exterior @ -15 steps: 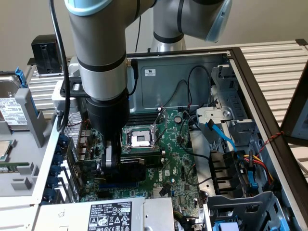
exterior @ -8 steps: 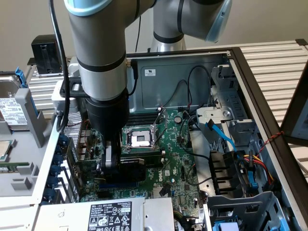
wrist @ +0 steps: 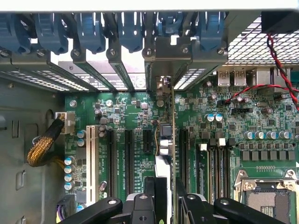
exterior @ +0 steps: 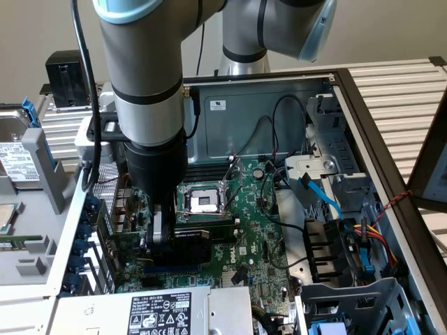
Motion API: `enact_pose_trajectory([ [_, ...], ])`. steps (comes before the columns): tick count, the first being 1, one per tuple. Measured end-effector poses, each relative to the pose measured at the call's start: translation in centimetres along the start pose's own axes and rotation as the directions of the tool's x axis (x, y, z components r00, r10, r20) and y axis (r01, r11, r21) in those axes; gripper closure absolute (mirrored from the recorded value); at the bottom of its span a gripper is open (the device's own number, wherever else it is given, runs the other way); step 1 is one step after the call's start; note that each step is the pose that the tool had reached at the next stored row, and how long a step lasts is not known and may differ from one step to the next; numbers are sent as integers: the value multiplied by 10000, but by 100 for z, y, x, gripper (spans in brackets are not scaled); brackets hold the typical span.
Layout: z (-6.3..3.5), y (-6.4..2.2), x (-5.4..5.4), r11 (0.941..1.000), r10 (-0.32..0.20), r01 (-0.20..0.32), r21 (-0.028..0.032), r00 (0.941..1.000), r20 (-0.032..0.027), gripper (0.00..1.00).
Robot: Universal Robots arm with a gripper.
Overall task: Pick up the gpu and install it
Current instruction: 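Insert the gpu into the slot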
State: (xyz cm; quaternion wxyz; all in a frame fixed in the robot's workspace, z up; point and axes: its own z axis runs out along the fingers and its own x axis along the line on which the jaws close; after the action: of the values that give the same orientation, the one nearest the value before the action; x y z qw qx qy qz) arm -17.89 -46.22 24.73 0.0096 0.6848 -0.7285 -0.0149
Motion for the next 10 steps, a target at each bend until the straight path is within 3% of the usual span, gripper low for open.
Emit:
enact_pose_trajectory([
  [10, 1, 9, -2, 10000, 0, 0, 1, 10000, 0, 73],
])
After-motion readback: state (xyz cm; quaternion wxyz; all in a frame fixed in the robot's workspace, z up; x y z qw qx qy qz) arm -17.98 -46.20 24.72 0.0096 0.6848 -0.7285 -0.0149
